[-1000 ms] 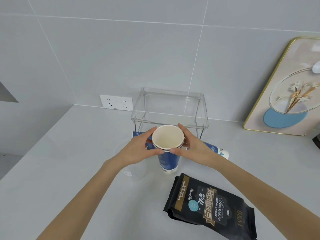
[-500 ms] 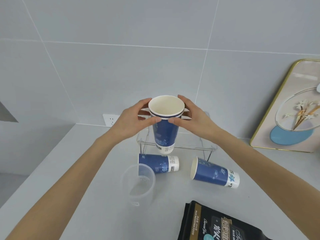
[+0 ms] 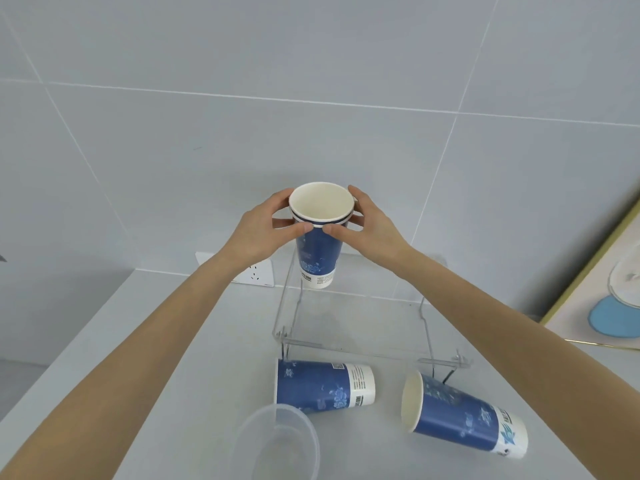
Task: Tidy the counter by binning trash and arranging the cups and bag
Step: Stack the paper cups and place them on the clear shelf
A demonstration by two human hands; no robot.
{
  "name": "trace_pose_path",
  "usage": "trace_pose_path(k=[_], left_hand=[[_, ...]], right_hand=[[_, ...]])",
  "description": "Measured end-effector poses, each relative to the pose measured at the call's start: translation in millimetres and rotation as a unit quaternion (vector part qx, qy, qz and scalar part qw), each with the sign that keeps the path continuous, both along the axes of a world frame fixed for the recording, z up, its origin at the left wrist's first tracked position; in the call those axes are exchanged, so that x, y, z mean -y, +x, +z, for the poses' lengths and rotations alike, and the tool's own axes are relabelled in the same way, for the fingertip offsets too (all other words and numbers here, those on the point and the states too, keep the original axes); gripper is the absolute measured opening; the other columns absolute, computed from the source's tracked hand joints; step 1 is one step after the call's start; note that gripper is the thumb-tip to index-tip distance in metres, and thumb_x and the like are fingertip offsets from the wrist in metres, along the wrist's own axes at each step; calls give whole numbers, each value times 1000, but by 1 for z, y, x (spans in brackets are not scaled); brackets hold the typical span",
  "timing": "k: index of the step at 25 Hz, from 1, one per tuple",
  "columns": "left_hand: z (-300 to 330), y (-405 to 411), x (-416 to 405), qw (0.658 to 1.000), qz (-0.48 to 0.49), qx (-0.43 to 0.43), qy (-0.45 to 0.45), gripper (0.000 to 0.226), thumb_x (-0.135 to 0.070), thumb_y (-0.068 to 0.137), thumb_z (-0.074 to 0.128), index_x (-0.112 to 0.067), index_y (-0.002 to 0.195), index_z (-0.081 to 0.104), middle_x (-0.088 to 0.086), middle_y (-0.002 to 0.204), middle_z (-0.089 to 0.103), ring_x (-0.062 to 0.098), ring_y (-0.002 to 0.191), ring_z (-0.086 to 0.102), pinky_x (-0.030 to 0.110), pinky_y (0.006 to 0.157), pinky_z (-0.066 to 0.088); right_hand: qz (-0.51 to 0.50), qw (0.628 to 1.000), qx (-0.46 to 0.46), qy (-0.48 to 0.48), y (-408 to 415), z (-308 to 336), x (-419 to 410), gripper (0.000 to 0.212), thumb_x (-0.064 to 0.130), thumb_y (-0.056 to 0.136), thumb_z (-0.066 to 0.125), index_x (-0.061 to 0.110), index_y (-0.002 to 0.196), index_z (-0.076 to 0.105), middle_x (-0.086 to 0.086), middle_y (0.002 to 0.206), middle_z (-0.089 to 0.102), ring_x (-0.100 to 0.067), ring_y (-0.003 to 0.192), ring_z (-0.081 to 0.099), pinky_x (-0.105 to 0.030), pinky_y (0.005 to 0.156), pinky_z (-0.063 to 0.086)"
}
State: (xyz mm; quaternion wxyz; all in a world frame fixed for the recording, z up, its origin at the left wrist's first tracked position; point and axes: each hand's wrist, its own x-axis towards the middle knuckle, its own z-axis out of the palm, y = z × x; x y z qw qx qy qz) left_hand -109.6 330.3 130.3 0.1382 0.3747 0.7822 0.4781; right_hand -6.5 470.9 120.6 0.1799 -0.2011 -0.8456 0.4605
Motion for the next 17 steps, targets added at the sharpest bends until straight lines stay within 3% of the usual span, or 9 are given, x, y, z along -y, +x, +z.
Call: trace_pose_path(k=[5, 10, 17], left_hand=[[-18, -19, -10, 1000, 12, 25, 12, 55, -21, 83, 62, -24, 132, 39, -2, 130, 52, 12, 100, 57, 18, 82, 40], [-21, -22, -9, 1000, -1, 25, -7, 56, -19, 85, 60, -23, 135, 35, -1, 136, 50, 14, 108, 57, 24, 89, 38], [-19, -18, 13, 996, -20, 10, -87, 65, -28, 85, 59, -19, 140, 26, 2, 143, 42, 20, 125, 49, 26, 91, 37]], right_hand=[[-6, 999, -14, -34, -22, -14, -6, 75, 23, 85, 62, 15, 143, 15, -2, 146, 39, -18, 130, 41, -29, 102, 36], [-4, 999, -16, -37, -24, -22, -5, 61, 26, 84, 62, 19, 135, 30, 0, 137, 48, -19, 127, 46, -32, 100, 41], [-37, 996, 78, 4, -5, -13, 4, 85, 35, 85, 60, 15, 144, 3, -5, 153, 25, -21, 138, 30, -36, 110, 30]])
